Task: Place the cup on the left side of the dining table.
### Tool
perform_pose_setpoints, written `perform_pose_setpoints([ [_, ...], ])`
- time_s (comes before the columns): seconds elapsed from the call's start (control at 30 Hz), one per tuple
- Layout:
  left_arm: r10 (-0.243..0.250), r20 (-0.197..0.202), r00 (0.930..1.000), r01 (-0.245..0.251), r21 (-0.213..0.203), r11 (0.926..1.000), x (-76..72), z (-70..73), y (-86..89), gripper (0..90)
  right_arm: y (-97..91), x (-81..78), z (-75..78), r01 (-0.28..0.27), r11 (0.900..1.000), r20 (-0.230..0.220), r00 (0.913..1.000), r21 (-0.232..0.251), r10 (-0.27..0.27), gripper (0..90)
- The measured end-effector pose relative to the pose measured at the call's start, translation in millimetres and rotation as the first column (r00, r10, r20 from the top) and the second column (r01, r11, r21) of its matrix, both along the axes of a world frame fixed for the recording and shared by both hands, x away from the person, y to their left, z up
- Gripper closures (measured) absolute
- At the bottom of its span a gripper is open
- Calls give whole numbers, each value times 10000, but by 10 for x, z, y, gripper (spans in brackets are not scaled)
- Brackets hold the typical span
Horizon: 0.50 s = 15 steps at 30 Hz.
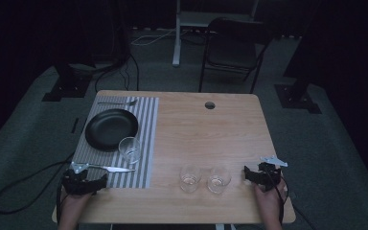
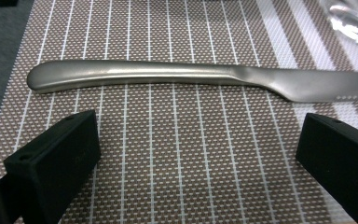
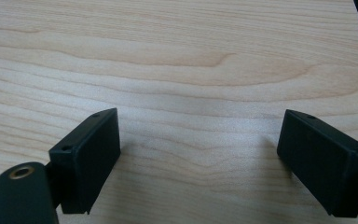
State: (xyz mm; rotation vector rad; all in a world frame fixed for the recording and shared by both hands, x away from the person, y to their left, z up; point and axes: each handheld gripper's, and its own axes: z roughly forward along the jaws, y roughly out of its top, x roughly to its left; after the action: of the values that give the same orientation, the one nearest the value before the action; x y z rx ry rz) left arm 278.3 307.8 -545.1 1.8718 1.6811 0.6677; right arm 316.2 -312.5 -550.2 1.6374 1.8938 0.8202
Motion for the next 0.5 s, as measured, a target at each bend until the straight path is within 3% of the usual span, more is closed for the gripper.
perform_pose_setpoints([
  [0.5, 179, 133, 9998, -179, -2, 9998, 2, -13, -12, 2, 0, 0, 0, -1, 10000, 2, 10000, 0, 1, 128],
])
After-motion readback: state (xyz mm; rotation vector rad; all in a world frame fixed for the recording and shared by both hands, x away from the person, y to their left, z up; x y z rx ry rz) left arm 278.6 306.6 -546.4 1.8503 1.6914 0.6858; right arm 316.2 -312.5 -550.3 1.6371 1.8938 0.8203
